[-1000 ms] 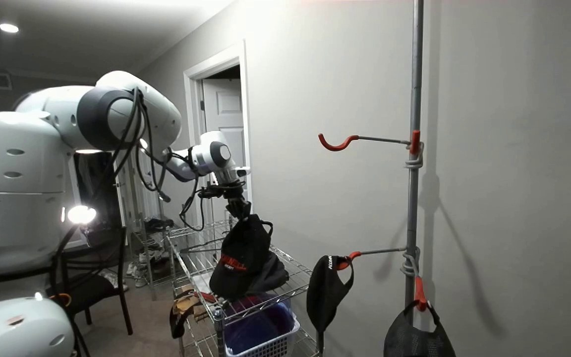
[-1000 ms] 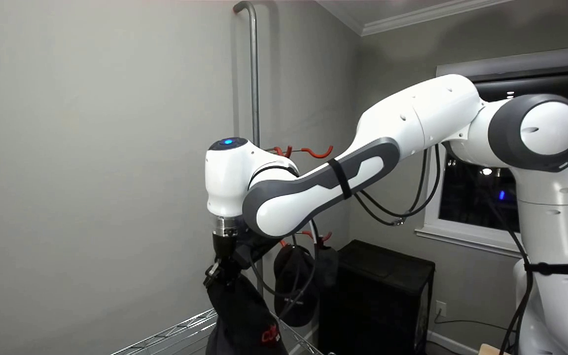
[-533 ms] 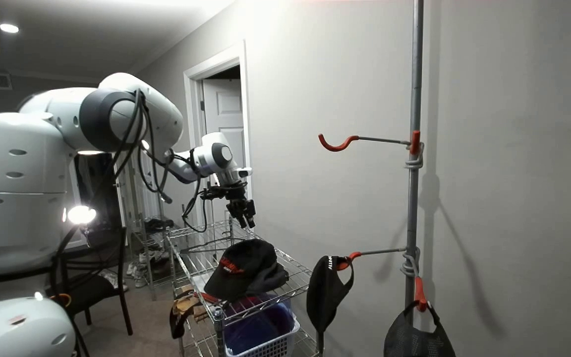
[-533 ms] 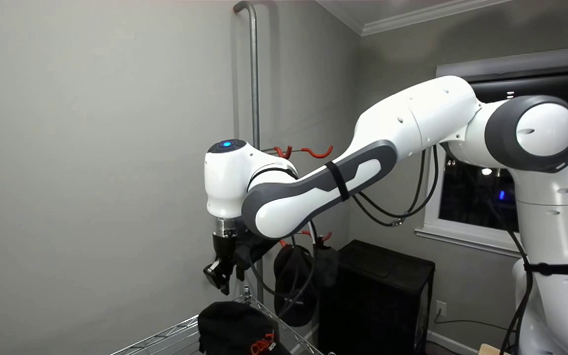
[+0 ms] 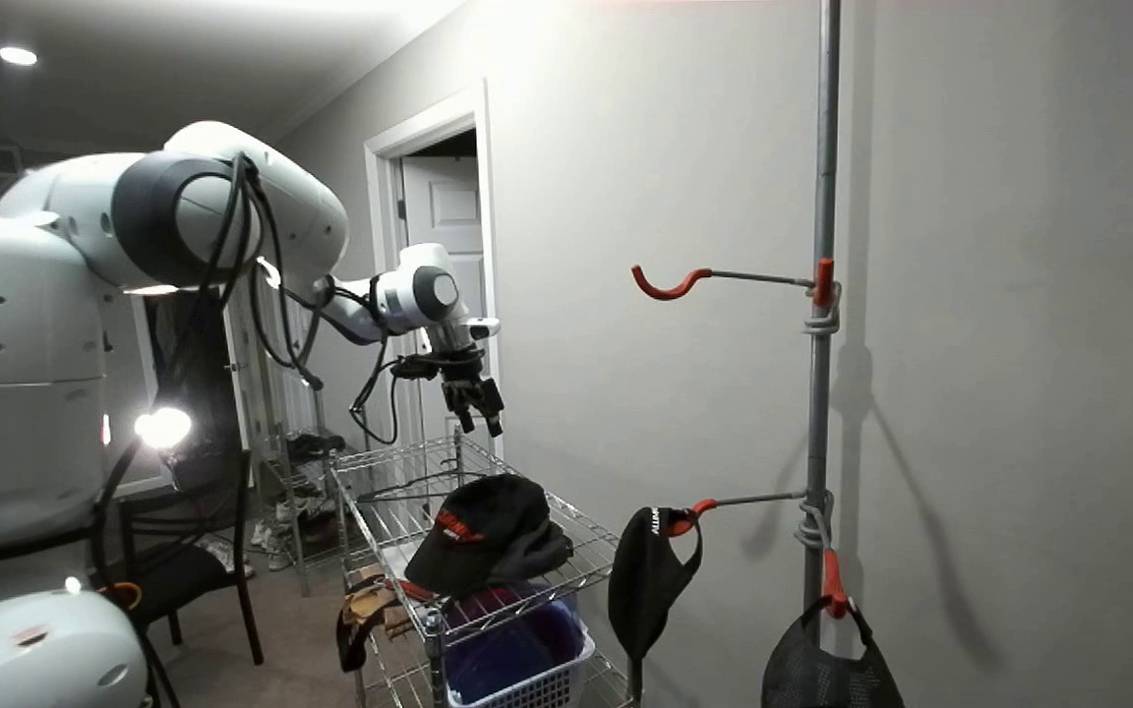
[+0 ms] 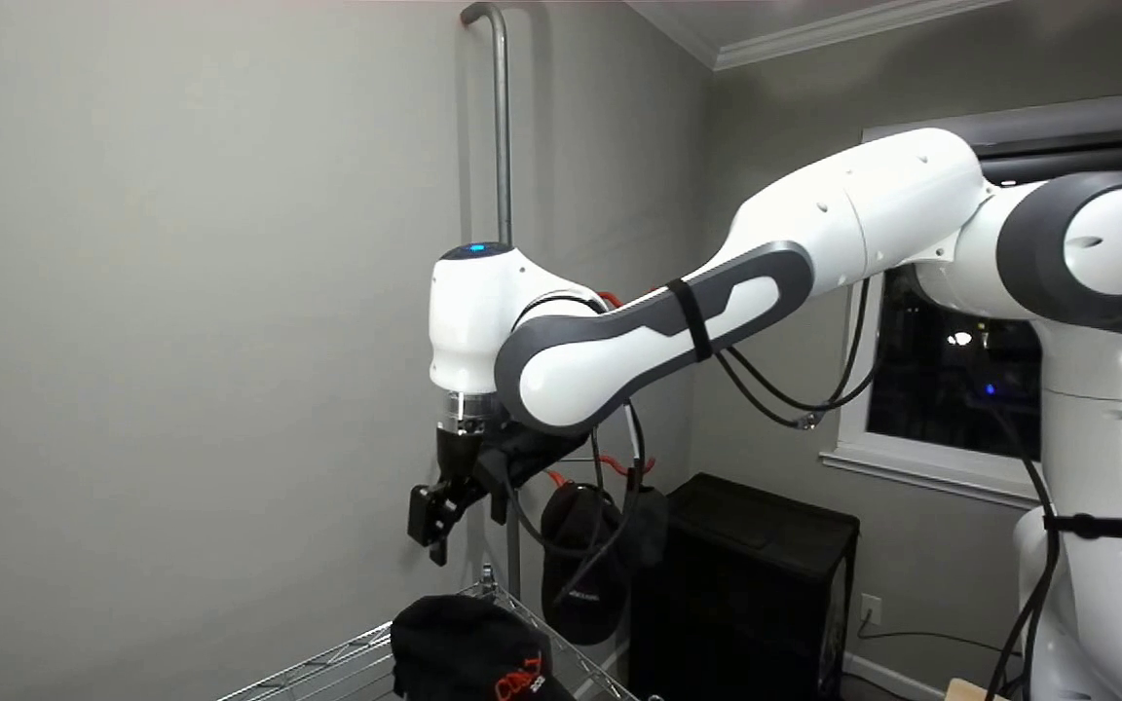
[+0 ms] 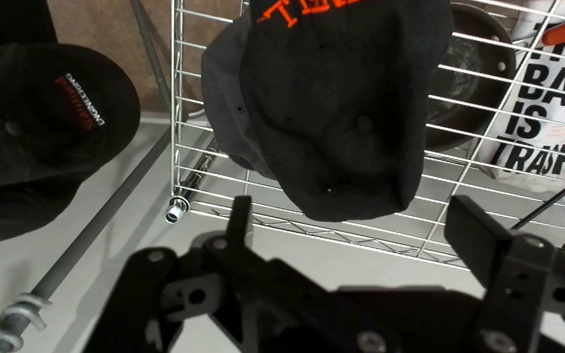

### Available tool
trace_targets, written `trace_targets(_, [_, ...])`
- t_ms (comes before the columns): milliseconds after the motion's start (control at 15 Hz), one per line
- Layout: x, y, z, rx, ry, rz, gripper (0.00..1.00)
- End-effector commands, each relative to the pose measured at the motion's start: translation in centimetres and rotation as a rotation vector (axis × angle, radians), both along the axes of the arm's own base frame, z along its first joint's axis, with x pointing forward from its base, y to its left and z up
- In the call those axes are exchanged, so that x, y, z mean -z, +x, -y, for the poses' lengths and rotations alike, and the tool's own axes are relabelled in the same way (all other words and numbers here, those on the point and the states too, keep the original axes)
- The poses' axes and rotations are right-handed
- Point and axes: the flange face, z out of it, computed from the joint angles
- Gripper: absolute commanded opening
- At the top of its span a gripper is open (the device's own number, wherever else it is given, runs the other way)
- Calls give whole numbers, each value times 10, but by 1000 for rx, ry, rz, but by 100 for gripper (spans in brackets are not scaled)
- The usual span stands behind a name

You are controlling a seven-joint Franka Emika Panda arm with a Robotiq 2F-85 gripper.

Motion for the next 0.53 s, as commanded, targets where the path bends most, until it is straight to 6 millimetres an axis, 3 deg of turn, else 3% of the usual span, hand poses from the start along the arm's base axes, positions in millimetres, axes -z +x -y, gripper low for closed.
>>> trace_targets(0, [-17,-27,48,86,72,-23,100])
trace_targets(467, [-24,-51,159,204,97,0,100])
